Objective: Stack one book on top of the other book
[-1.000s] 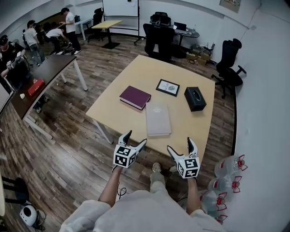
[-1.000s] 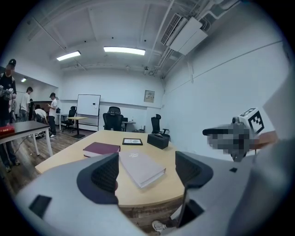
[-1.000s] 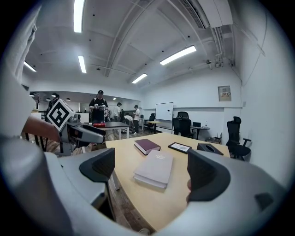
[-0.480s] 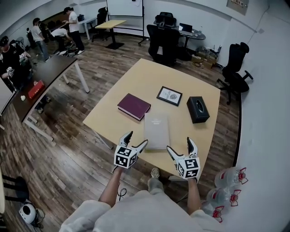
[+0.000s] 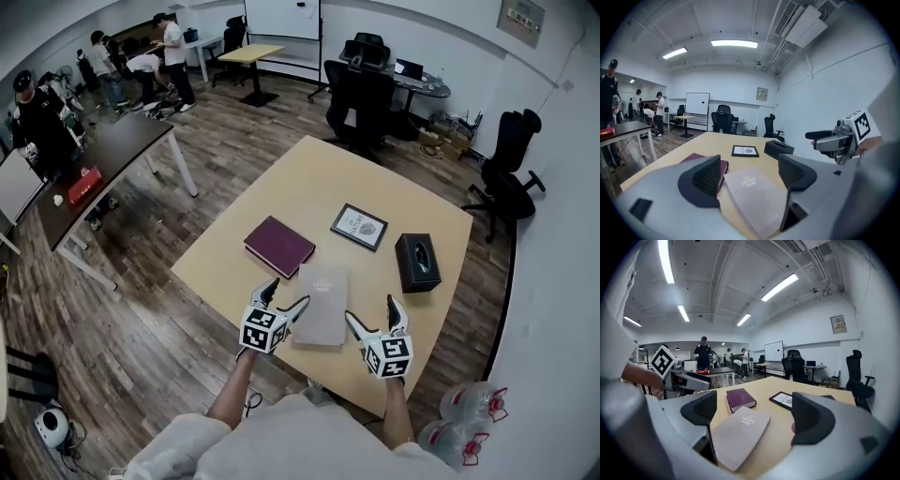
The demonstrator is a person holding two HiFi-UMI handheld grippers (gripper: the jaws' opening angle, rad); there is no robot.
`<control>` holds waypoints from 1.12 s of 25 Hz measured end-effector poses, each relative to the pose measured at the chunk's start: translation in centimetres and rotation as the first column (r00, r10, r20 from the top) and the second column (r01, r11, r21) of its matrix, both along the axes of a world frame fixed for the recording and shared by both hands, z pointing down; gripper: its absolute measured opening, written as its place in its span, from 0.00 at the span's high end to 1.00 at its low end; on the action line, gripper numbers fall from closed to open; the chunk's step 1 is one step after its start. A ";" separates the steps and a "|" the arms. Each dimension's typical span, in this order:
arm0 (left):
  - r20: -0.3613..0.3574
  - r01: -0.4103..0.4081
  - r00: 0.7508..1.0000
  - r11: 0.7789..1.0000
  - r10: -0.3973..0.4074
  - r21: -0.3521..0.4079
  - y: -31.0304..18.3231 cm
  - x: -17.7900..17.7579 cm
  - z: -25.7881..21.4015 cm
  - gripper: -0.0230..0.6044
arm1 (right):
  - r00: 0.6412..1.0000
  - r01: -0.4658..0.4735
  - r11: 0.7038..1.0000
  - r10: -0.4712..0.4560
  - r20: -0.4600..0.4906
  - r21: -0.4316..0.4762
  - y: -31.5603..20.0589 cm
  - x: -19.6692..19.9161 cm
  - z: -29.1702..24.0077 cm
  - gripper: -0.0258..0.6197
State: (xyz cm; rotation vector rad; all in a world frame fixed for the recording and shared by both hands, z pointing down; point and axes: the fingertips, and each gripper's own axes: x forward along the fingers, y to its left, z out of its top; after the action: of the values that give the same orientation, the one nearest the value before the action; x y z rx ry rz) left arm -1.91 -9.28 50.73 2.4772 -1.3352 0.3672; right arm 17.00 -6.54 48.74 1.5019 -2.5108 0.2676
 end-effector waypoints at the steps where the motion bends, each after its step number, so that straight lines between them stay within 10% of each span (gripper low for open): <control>1: 0.002 0.003 1.000 1.000 -0.003 -0.005 -0.5 0.2 0.1 0.36 | 1.000 0.005 1.000 -0.005 0.003 -0.006 -0.6 0.0 0.2 0.21; 28: 0.031 0.045 0.999 0.989 -0.041 -0.143 -6.1 0.7 6.1 0.36 | 0.996 0.072 0.987 -0.064 0.056 -0.142 -7.1 -1.0 5.9 0.21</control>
State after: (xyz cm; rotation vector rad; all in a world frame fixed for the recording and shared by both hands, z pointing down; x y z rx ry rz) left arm -1.23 -15.34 56.82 2.3300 -1.3212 0.4725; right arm 16.00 -13.65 54.68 1.3686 -2.5163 0.4708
